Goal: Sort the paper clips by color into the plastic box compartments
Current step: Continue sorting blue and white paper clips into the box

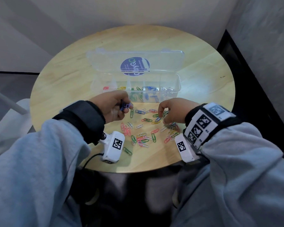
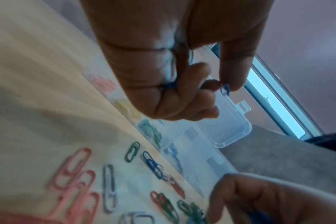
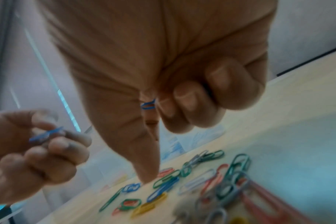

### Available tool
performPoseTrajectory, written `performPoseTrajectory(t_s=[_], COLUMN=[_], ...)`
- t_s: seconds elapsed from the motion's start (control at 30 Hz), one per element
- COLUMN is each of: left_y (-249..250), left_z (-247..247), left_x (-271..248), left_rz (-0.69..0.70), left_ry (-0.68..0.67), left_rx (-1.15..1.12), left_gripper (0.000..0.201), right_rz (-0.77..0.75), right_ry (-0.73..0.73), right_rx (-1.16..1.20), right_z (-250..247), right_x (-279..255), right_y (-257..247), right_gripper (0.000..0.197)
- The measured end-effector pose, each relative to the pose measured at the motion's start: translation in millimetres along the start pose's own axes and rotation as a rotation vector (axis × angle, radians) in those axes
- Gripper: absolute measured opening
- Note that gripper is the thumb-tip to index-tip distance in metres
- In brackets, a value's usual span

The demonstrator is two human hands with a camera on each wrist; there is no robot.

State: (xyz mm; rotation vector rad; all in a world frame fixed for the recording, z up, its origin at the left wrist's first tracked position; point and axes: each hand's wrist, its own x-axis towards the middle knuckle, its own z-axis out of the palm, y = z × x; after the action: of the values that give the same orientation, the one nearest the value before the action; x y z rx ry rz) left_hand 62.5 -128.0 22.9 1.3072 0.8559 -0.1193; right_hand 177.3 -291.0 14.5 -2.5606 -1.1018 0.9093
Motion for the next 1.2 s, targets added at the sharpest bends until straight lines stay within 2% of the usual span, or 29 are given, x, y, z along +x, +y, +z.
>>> performPoseTrajectory(t_s=[0.1, 0.2, 0.33, 0.4, 0.47, 0.5, 0.6, 0.63, 0.7, 0.77, 0.87, 0.97, 1.2], left_y=[2.3, 4.0, 8.1, 9.6, 8.0, 6.9, 3.8, 3.6, 4.3, 4.7, 1.8, -3.6, -7.8], left_z=[-4.2, -4.3, -0.8, 3.0, 8.6, 12.6, 24.5, 27.1, 31.4, 35.0, 38.5, 40.6, 37.7], left_x=[-3.1, -5.2, -5.6, -3.9, 1.5, 3.1, 7.7, 9.4, 12.7, 16.2, 21.3, 24.5, 25.4], left_rz=[-0.034, -0.049, -0.052, -0.076, -0.084, -0.065, 0.08, 0.138, 0.21, 0.234, 0.222, 0.219, 0.134], left_ry=[-0.064, -0.114, -0.133, -0.097, 0.0, 0.041, 0.1, 0.147, 0.213, 0.218, 0.177, 0.173, 0.187], left_rx=[-0.137, -0.187, -0.121, -0.037, 0.186, 0.371, 0.955, 1.104, 1.289, 1.395, 1.5, 1.505, 1.38], left_gripper=[0.025, 0.028, 0.022, 0.021, 0.021, 0.019, 0.007, 0.011, 0.023, 0.026, 0.023, 0.012, 0.001], right_rz=[-0.009, 0.002, -0.019, -0.013, -0.007, 0.0, 0.003, 0.002, 0.015, 0.042, 0.089, 0.115, 0.113], right_ry=[-0.02, -0.041, -0.05, -0.06, -0.05, -0.047, -0.076, -0.092, -0.115, -0.091, -0.051, -0.018, -0.054], right_rx=[-0.086, -0.139, -0.172, -0.189, -0.202, -0.204, -0.184, -0.155, -0.046, 0.102, 0.543, 0.897, 1.246], right_z=[2.0, 4.8, 11.0, 11.7, 12.3, 12.7, 13.4, 11.8, 3.7, -9.1, -27.7, -35.5, -30.9], right_x=[2.1, 4.7, 11.1, 13.9, 17.3, 18.7, 19.4, 17.6, 12.7, 8.6, 4.6, -0.8, -2.8], right_y=[-7.9, -11.1, -11.0, -10.5, -8.2, -6.8, -3.4, -2.6, 1.6, 11.5, 31.2, 45.8, 48.5], right_gripper=[0.036, 0.043, 0.034, 0.027, 0.019, 0.016, 0.016, 0.013, 0.008, 0.008, 0.017, 0.025, 0.02])
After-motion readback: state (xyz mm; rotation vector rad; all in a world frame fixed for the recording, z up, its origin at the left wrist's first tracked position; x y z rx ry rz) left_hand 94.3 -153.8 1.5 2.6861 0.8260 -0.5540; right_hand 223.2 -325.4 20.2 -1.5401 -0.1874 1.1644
